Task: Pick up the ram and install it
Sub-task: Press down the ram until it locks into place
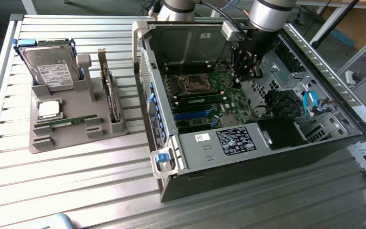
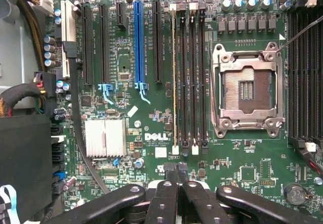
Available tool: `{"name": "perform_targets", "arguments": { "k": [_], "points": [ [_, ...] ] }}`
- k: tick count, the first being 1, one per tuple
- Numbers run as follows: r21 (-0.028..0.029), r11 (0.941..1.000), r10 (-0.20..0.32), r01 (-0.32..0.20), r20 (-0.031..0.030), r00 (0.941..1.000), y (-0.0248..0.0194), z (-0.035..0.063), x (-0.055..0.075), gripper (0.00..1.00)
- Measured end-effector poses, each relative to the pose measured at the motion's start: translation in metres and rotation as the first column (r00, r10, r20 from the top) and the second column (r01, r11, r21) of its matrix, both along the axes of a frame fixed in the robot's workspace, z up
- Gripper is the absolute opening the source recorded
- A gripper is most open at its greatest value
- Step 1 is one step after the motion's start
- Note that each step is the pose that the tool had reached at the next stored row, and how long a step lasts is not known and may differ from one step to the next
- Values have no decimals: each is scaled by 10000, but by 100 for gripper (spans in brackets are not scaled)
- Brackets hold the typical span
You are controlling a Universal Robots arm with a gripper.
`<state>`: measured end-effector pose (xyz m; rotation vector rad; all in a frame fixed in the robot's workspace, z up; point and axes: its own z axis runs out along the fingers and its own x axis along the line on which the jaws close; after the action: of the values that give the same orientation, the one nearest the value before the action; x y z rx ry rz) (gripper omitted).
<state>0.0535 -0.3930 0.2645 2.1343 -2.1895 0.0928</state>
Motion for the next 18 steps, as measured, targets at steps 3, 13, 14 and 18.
{"name": "perform_targets", "arguments": {
  "k": [3, 13, 14, 18],
  "points": [
    [0, 10000, 0, 0, 0, 10000, 0, -18, -2, 11],
    [0, 10000, 0, 0, 0, 10000, 0, -60, -5, 11],
    [0, 10000, 0, 0, 0, 10000, 0, -63, -5, 11],
    [-1, 10000, -1, 1, 0, 10000, 0, -72, -8, 11]
  ]
}}
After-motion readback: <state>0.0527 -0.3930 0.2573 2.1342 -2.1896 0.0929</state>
